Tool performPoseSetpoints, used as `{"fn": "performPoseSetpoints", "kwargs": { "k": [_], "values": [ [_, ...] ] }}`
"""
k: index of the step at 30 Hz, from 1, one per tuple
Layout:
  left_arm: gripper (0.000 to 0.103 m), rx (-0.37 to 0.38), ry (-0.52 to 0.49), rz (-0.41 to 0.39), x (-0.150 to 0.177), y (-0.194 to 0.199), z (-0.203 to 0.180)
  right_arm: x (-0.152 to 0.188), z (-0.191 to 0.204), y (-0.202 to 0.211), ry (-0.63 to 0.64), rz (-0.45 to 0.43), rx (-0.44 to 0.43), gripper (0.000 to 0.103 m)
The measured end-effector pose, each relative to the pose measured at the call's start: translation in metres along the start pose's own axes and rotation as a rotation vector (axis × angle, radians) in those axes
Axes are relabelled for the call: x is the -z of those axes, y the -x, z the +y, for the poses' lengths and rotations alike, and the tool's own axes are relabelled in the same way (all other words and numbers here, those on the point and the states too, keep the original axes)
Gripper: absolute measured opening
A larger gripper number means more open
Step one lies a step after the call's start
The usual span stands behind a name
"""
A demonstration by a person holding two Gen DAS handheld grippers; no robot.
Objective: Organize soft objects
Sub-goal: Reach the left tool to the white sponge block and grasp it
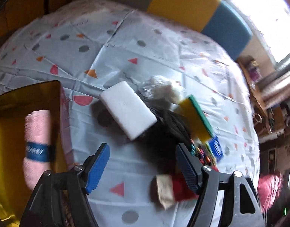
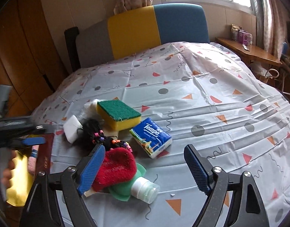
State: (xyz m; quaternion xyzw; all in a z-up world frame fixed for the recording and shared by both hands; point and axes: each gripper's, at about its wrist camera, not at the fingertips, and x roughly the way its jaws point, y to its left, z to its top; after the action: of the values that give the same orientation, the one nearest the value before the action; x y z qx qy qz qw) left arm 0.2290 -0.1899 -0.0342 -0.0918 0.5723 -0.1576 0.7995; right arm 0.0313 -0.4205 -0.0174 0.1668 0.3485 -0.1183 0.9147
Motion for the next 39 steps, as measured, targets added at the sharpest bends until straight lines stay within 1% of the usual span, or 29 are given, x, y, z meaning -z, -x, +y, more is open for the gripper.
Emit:
{"fn": "performPoseSetpoints", "kwargs": {
  "k": [2, 5, 7, 14, 17, 18, 19, 20, 22, 23, 25, 27, 29, 31, 34, 39],
  "values": [
    [0.079, -0.027, 0.021, 0.017, -0.011, -0.014, 0.001, -0.002, 0.0, 0.002, -0.007, -0.006, -0.017, 0.087],
    [0.08, -0.053, 0.072, 0.049, -0.025, -0.035, 0.005, -0.004, -0.002, 0.003, -0.026, -0.009, -0.033, 0.089],
    [0.08, -0.07, 0.1, 0.044, -0.033, -0.043, 0.009, -0.005, -0.005, 0.003, -0.04, -0.008, -0.044, 0.089],
    [0.08, -0.111, 0.108, 0.039, -0.049, -0.068, 0.01, -0.006, -0.009, 0.002, -0.074, 0.003, -0.066, 0.089],
    [0.078, -0.113, 0.127, 0.045, -0.051, -0.078, 0.014, -0.006, -0.008, 0.004, -0.069, -0.003, -0.068, 0.089],
    [0.072, -0.116, 0.124, 0.051, -0.05, -0.081, 0.014, -0.006, -0.008, 0.003, -0.066, -0.002, -0.066, 0.089],
    [0.071, -0.124, 0.119, 0.052, -0.049, -0.081, 0.015, -0.006, -0.008, 0.003, -0.064, 0.0, -0.067, 0.089],
    [0.066, -0.13, 0.108, 0.038, -0.047, -0.078, 0.015, -0.006, -0.008, 0.002, -0.062, 0.003, -0.07, 0.089],
    [0.063, -0.139, 0.062, 0.038, -0.042, -0.074, 0.012, -0.006, -0.008, 0.001, -0.055, 0.004, -0.067, 0.089],
    [0.063, -0.156, 0.018, 0.026, -0.036, -0.069, 0.008, -0.006, -0.008, 0.001, -0.051, 0.0, -0.064, 0.089],
    [0.062, -0.162, -0.026, -0.003, -0.025, -0.057, 0.002, -0.006, -0.01, 0.002, -0.06, -0.004, -0.055, 0.088],
    [0.063, -0.147, -0.083, -0.017, -0.01, -0.042, -0.007, -0.007, -0.016, 0.003, -0.084, -0.008, -0.05, 0.088],
    [0.063, -0.136, -0.16, -0.042, 0.008, -0.027, -0.019, -0.007, -0.022, 0.003, -0.108, -0.01, -0.042, 0.088],
    [0.063, -0.107, -0.227, -0.043, 0.032, -0.013, -0.028, -0.008, -0.027, 0.003, -0.135, -0.007, -0.04, 0.088],
    [0.063, -0.085, -0.316, -0.035, 0.066, -0.002, -0.039, -0.007, -0.033, 0.002, -0.168, 0.008, -0.047, 0.088],
    [0.063, -0.053, -0.492, 0.003, 0.137, 0.007, -0.048, -0.005, -0.035, 0.0, -0.177, 0.022, -0.05, 0.088]
  ]
}}
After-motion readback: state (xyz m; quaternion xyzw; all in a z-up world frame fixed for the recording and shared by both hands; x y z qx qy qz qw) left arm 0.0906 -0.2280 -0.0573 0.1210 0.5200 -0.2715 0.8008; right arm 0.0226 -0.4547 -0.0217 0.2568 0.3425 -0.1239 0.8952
